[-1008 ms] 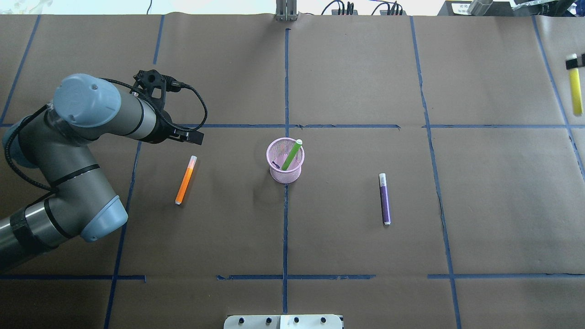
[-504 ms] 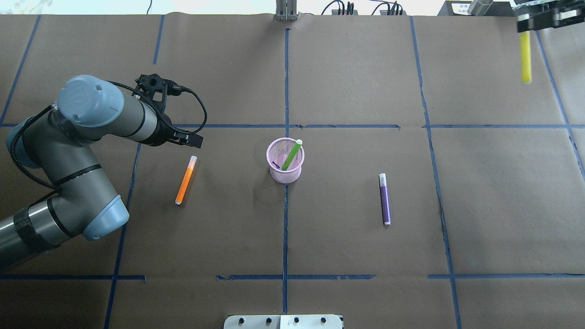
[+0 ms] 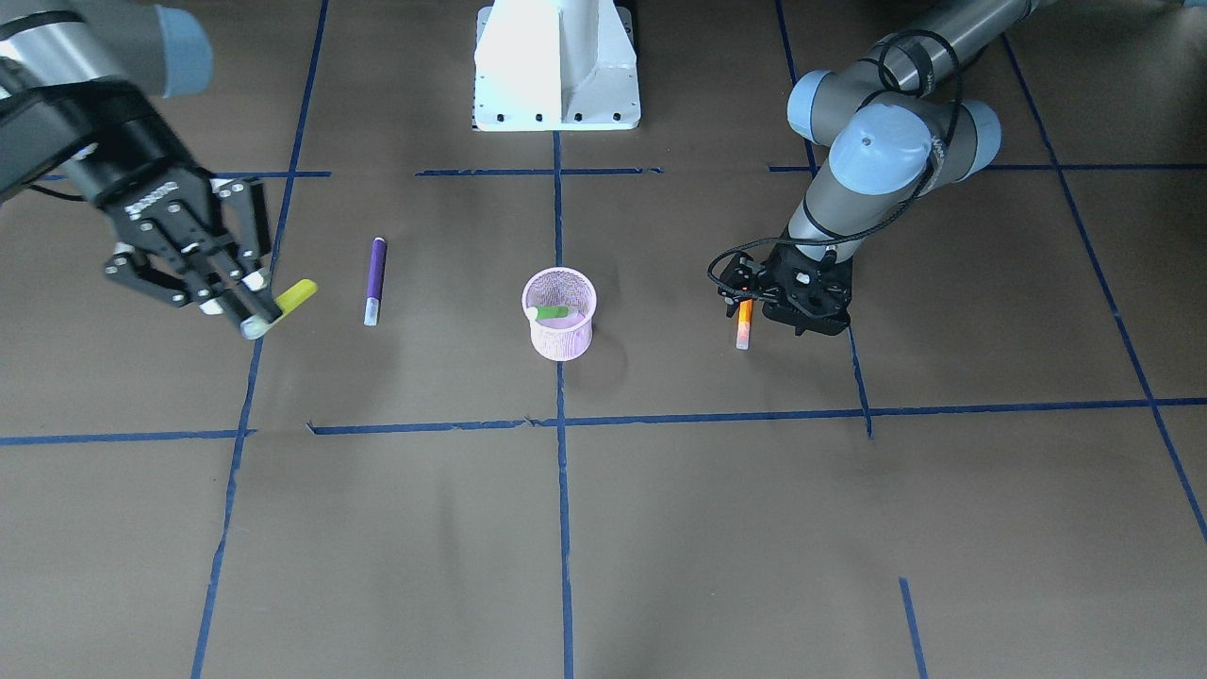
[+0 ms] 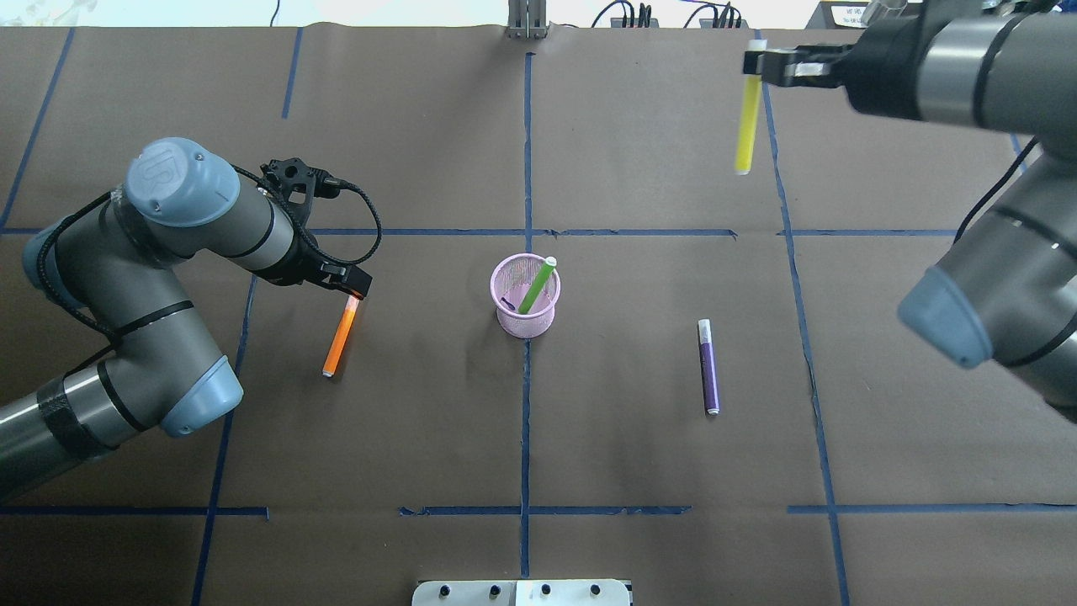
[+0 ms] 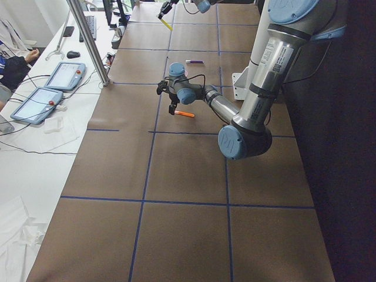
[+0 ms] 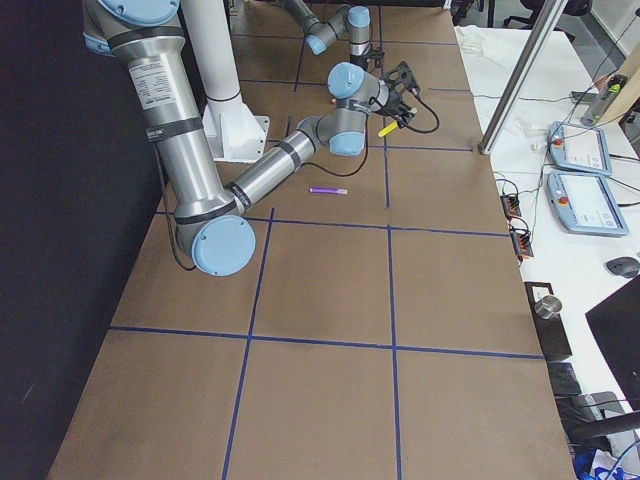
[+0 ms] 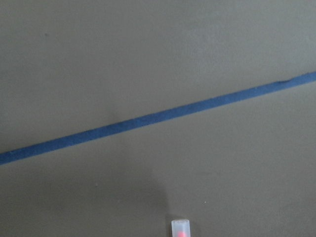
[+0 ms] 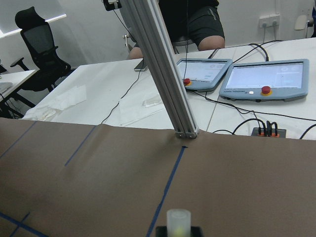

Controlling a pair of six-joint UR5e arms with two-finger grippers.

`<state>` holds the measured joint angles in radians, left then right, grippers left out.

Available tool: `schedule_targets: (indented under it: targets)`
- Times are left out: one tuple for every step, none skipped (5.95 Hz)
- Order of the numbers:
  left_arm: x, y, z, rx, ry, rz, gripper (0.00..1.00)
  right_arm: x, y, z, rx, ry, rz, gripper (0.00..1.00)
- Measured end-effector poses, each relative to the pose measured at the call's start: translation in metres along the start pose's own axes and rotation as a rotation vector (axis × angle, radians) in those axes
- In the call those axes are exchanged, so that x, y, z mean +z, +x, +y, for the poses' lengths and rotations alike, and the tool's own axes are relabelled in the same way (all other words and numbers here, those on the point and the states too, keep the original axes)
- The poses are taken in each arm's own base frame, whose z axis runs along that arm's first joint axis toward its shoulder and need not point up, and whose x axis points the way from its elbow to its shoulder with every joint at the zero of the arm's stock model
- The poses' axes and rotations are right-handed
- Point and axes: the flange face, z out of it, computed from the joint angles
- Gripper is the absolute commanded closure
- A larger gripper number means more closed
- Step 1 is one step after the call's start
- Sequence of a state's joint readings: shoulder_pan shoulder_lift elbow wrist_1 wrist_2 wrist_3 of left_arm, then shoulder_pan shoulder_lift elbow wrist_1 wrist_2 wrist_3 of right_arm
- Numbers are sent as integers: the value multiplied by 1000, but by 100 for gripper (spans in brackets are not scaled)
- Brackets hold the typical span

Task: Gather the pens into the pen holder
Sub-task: 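Lower left gripper onto orange highlighter while right carries yellow highlighter to cup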

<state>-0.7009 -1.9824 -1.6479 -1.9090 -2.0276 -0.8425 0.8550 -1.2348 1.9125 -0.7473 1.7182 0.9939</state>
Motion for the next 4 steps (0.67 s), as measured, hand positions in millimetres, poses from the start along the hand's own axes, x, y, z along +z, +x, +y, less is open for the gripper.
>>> schedule_targets:
  targets:
    - [0,1,0,-2,-11,3,0,18,-38,25,12,43,-8,100]
    - [1,2,0,-3,-14,4,0,32,-72,53,14,81,-7,100]
    - [1,2,0,-3,-16,5,0,42,-99,73,12,105,-10,100]
    - [1,3,0,-2,-16,5,0,52,-120,80,7,127,-14,100]
